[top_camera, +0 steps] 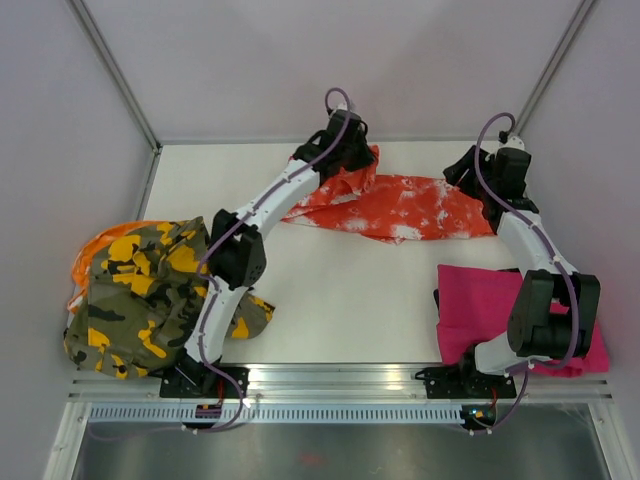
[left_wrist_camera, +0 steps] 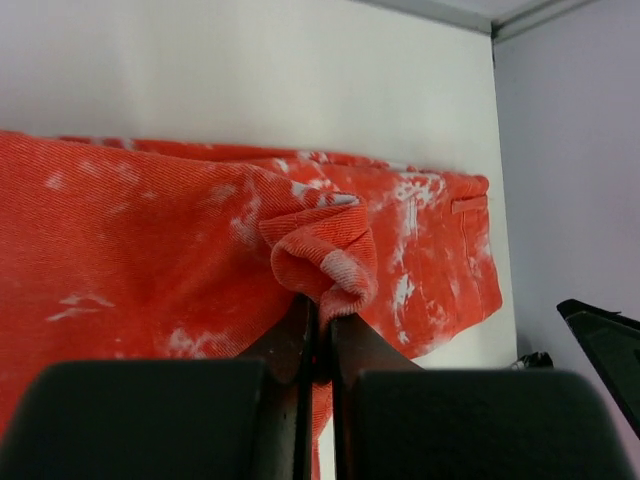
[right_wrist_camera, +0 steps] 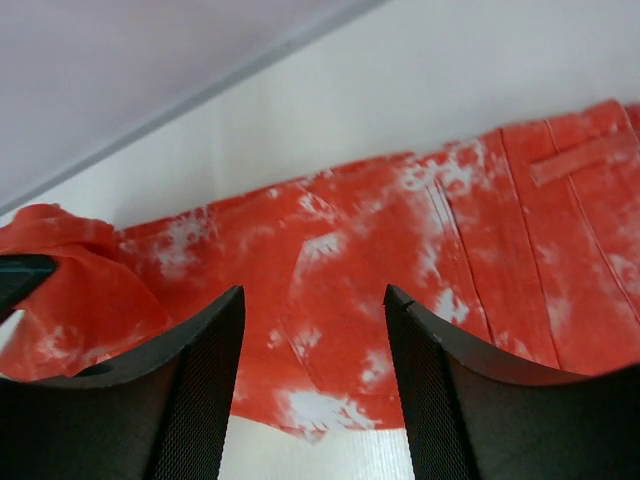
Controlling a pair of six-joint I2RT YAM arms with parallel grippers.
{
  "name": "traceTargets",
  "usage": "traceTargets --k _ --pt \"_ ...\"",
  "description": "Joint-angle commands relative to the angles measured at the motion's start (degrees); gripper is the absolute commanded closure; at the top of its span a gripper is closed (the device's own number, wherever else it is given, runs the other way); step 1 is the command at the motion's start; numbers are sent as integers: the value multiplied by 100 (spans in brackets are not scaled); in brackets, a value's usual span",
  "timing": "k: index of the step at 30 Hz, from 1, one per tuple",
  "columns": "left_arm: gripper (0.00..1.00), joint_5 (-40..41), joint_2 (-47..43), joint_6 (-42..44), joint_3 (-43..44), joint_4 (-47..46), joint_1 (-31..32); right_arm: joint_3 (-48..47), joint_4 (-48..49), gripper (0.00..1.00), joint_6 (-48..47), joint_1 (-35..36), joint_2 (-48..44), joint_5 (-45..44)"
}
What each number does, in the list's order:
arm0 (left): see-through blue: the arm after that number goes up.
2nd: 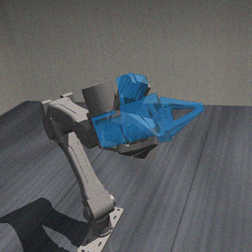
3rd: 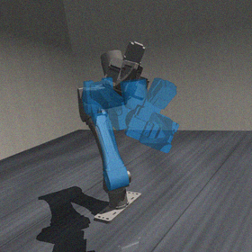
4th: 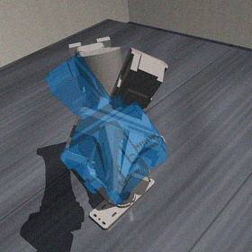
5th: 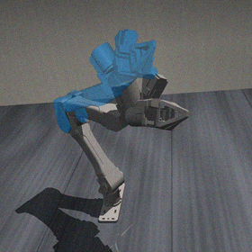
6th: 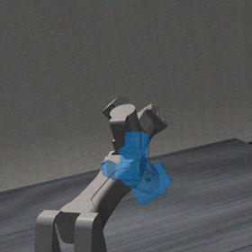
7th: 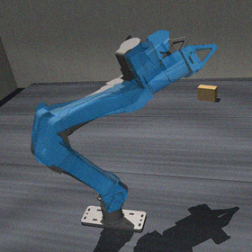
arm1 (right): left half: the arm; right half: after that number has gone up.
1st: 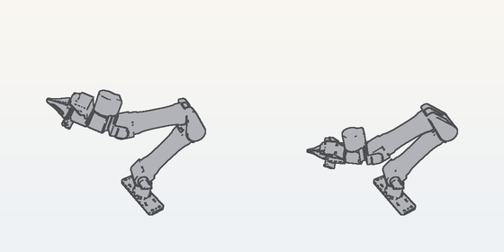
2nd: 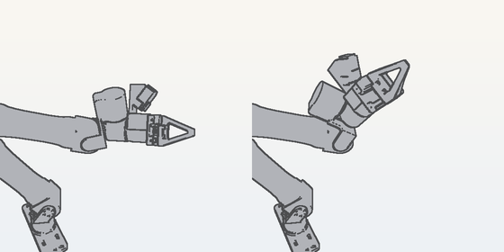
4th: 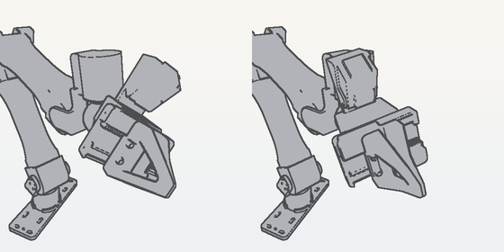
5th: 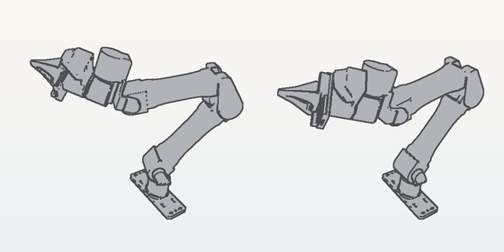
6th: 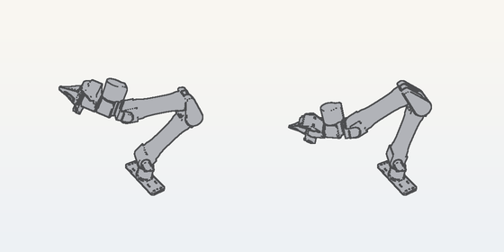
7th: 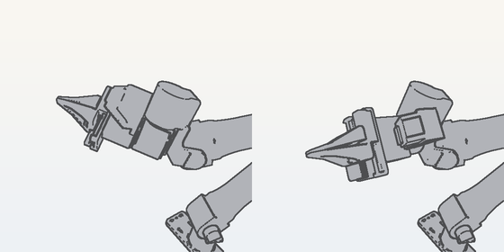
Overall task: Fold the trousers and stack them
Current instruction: Fold the trousers
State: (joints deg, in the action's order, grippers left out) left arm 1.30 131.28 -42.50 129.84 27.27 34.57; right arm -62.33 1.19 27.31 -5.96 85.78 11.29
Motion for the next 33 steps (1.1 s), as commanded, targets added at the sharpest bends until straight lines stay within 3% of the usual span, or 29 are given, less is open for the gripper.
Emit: traceTargets --k 1,14,15,16,17,18,22,23,27,29,32,33 --pt "98 362 571 -654 489 -529 375 132 -295 35 -173 -72 -175 14" --pt "96 459 925 5 446 -494 859 63 -576 33 -534 -81 -114 250" --pt "56 450 943 57 489 -494 841 63 -576 33 -534 -81 -79 329" --pt "40 415 952 84 516 -494 806 63 -576 33 -542 -81 -79 513" --pt "13 389 891 171 577 -459 771 71 -585 33 -560 -81 -96 593" --pt "1 354 812 259 595 -424 710 71 -585 33 -569 -90 -122 663" --pt "0 187 -4 716 289 -135 52 36 -620 26 -604 -20 -211 1094" --pt "0 65 -233 934 113 -108 -359 36 -629 23 -604 24 -202 1095" --pt "2 -305 -1584 1752 -1631 -125 -1223 107 -620 22 -630 489 140 831" --pt "6 -717 -1833 2348 -2110 -143 -1461 37 -603 25 -595 821 499 753" --pt "35 -1201 -2036 2702 -2805 -265 -1506 -445 -603 43 -701 1218 1035 446" --pt "50 -1315 -2028 2703 -3102 -379 -1497 -560 -611 49 -701 1281 1168 410"
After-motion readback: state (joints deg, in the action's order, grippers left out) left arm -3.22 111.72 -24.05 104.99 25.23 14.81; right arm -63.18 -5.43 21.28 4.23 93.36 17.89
